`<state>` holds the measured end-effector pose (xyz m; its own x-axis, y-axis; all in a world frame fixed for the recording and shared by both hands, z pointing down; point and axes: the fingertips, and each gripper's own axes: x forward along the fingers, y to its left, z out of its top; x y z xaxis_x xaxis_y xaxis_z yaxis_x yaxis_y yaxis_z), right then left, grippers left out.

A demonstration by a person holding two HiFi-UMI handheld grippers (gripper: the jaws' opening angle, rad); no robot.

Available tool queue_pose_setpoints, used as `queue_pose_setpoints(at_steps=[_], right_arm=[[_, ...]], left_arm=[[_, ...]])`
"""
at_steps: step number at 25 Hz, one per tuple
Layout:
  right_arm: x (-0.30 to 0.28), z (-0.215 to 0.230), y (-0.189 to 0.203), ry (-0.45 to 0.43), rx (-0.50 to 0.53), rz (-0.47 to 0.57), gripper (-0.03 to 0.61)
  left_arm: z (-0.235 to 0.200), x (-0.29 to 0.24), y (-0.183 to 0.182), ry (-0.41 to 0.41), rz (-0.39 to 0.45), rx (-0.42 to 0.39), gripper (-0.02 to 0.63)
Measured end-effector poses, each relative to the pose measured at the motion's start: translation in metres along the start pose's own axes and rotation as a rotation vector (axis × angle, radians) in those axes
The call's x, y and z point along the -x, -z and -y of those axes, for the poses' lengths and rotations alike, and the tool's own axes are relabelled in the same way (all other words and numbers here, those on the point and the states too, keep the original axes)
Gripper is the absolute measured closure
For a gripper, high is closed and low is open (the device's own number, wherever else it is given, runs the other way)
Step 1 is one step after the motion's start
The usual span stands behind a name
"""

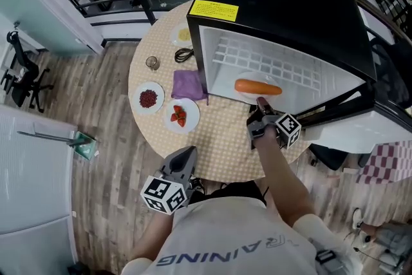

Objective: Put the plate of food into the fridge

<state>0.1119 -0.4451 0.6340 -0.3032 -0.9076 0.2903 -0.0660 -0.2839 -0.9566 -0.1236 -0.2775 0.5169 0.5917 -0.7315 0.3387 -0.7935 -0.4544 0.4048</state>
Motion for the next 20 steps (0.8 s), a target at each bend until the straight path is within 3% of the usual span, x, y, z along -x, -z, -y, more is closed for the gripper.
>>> queue_pose_setpoints(at_steps=[15,20], right_arm=[[-0.056,0.013,-0.032,0.121,0.015,0.099,0.537],[-0.063,0.015,-0.036,0.126,0.011,0.119,0.537]], left_arm=[[-0.014,0.007,0.004,-0.031,-0.012,0.031,0.609],[-0.016,0.008,0.004,-0.038,-0.013,0.038,0.609]])
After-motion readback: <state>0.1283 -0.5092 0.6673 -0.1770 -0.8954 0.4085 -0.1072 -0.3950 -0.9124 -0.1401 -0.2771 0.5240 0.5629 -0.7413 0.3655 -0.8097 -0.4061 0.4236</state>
